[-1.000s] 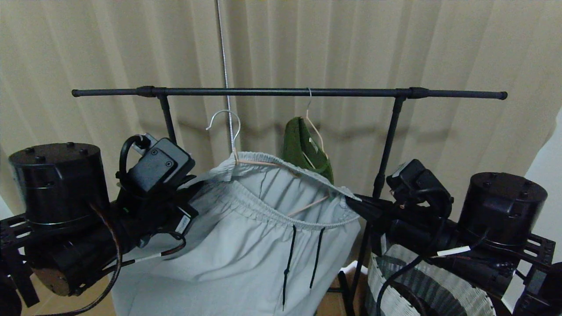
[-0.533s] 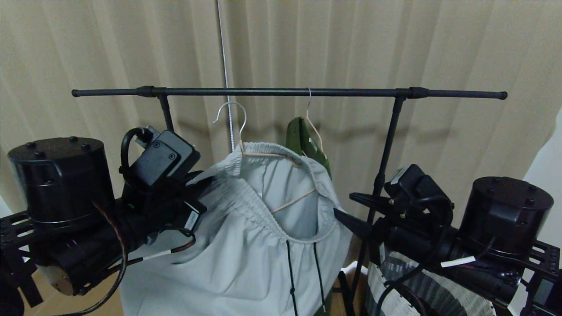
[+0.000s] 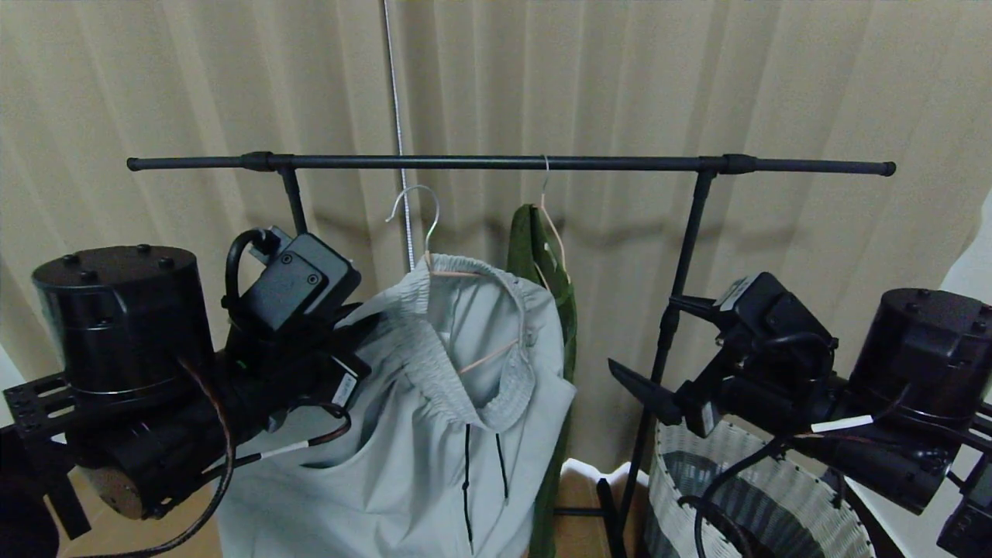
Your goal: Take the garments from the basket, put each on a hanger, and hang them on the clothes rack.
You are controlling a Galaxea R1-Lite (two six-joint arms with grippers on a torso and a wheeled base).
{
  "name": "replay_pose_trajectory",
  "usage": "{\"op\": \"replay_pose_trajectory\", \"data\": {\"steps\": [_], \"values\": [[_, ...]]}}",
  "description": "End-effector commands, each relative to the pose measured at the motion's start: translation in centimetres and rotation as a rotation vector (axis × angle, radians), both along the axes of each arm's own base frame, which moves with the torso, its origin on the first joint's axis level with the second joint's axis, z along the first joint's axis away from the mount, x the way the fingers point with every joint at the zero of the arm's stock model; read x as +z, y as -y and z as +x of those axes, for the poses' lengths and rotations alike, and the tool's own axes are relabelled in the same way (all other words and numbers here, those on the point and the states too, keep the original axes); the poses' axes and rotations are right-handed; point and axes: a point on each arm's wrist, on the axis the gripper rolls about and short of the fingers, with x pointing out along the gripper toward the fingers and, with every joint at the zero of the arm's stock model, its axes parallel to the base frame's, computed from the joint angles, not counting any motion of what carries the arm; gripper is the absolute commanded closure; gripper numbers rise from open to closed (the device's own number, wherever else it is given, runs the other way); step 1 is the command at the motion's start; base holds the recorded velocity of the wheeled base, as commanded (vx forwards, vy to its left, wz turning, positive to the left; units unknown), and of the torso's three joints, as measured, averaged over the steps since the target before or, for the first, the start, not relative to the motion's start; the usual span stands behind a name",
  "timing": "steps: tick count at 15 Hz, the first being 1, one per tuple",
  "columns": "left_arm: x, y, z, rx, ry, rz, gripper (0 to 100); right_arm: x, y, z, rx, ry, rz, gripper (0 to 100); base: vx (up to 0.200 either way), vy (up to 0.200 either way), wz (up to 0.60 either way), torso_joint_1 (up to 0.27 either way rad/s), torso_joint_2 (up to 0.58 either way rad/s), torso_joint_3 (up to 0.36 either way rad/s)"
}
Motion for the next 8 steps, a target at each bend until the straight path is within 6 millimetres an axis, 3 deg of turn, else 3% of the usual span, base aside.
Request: {"op": "replay_pose_trajectory", "data": {"steps": [1,8], "values": [[-0.6,0.7,0.1,-0.021,-0.004,0.002,100,0.9,-0.1,0.1,0.005,0.051,-0.012,0,0.000,0.000,0.00,0.000,0.00,0.000],[-0.8,3.1,-2.0,-0.185,0.027,-0.018,100,1.8,-3.7,2.1,0.088,0.128,-0.084,0,0.000,0.000,0.00,0.000,0.00,0.000]]}}
